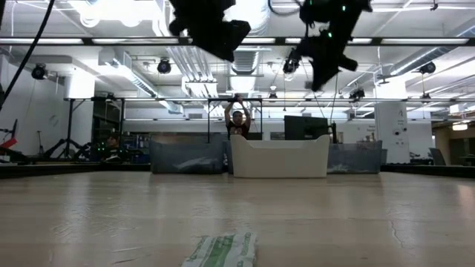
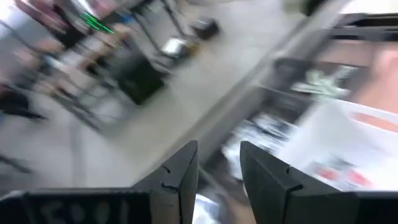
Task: Pick & Place First Aid Supplies
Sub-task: Put the green bandage pack into the right gray bin
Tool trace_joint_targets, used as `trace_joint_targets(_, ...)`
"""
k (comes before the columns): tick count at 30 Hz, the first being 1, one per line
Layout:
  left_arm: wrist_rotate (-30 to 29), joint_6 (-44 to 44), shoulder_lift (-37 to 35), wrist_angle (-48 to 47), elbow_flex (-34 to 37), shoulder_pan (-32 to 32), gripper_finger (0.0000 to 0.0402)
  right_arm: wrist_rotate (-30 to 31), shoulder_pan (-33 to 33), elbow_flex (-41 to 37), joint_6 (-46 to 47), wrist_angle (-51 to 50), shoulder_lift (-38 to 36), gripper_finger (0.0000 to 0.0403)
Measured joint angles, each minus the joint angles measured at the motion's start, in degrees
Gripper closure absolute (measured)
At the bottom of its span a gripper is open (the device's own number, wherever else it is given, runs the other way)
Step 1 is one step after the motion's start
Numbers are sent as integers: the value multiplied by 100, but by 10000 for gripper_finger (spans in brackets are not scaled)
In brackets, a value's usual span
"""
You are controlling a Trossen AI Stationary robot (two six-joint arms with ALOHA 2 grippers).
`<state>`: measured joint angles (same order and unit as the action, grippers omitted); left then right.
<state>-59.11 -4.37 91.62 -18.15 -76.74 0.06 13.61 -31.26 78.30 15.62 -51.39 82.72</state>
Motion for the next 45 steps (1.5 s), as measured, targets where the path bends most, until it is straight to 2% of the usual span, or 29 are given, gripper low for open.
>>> trace_joint_targets(2,383,-538,-96,-227,186,18,278,-9,-394,-1,160,-169,90,395)
trace_joint_targets(6,510,-1118,-180,-353,616,21,278,-150,-893,-2,301,-419,440,395)
trace_joint_targets(13,1090,-1885,-330,-323,1335,12,278,-271,-978,-9,43,-616,1222,394)
trace_joint_targets(18,1215,-2238,-699,-110,2038,8,278,-267,-994,-9,21,-839,1619,394)
trace_joint_targets(31,2306,-1774,-2488,2711,4542,8,278,-343,-1015,-11,-637,-985,2026,393)
trace_joint_targets(35,2373,-1841,-3004,3017,5159,8,278,-363,-1015,-11,-685,-985,2026,371)
trace_joint_targets(41,2417,-1865,-3627,3065,5659,8,278,-379,-1015,-11,-639,-984,2021,309)
trace_joint_targets(45,2595,-1813,-3928,3053,5793,8,278,-1105,-962,-11,-351,-1013,1916,281)
